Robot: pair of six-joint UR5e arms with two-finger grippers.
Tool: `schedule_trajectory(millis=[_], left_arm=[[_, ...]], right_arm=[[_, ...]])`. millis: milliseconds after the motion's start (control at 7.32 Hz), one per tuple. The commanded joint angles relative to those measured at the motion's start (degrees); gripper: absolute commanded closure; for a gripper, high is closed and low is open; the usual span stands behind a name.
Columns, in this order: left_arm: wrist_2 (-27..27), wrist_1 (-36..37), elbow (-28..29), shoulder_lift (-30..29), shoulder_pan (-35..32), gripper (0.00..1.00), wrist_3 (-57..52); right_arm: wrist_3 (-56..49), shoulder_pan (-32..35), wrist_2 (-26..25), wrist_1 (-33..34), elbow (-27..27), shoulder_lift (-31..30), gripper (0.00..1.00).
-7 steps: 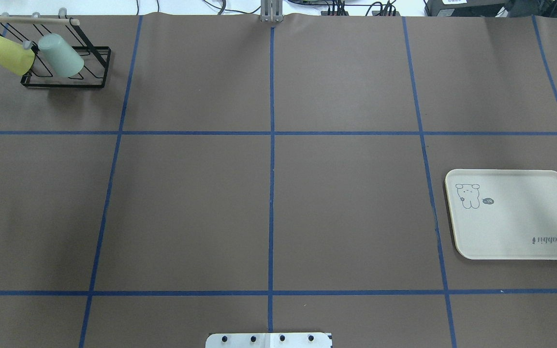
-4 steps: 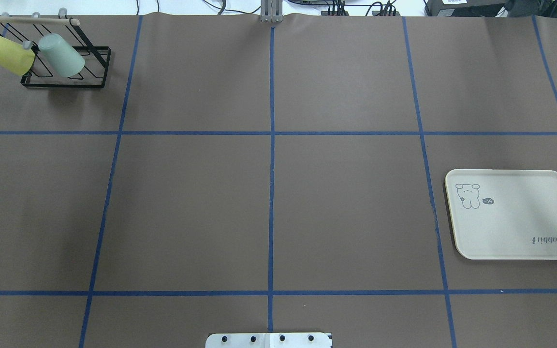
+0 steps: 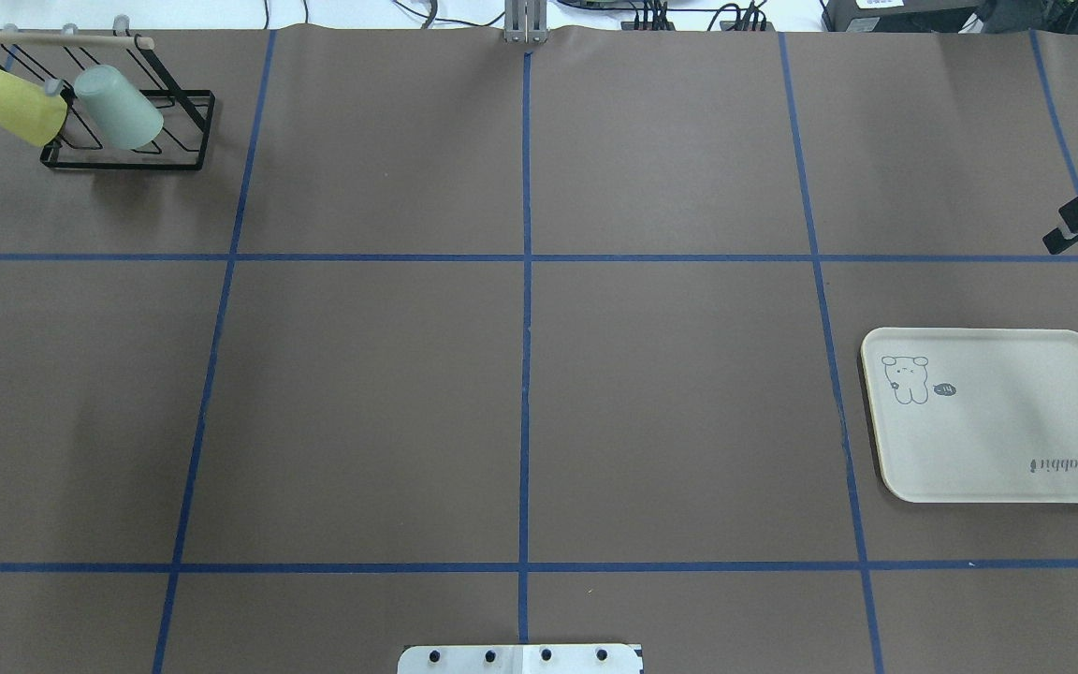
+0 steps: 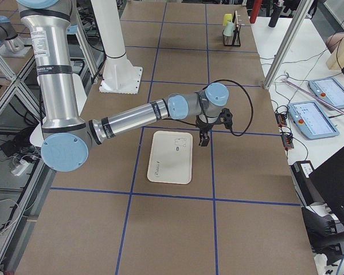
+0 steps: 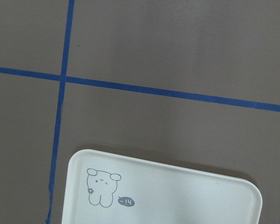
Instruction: Left arm grabs green cup and hands to right arm on tray
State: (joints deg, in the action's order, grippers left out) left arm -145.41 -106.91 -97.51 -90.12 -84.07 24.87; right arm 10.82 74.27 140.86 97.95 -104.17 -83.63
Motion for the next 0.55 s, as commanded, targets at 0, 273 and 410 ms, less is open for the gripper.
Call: schedule_trajectory(millis=[0,273,410], left_arm=[[6.8,-0.4,-1.0,-2.7,6.2,0.0,7.0],[7.6,11.3,1.5,-11.6,9.4,0.0,6.9],[7.9,17.2,3.6,-17.4,9.5,0.0,7.0]], right_arm=[[1.1,-1.8,-0.2,-1.9,0.0,0.1,0.0],[1.0,-1.9,-0.2,-1.9,-0.1,0.1,0.0],[1.0,-2.1,-0.2,-2.0,-0.4,0.1,0.0]])
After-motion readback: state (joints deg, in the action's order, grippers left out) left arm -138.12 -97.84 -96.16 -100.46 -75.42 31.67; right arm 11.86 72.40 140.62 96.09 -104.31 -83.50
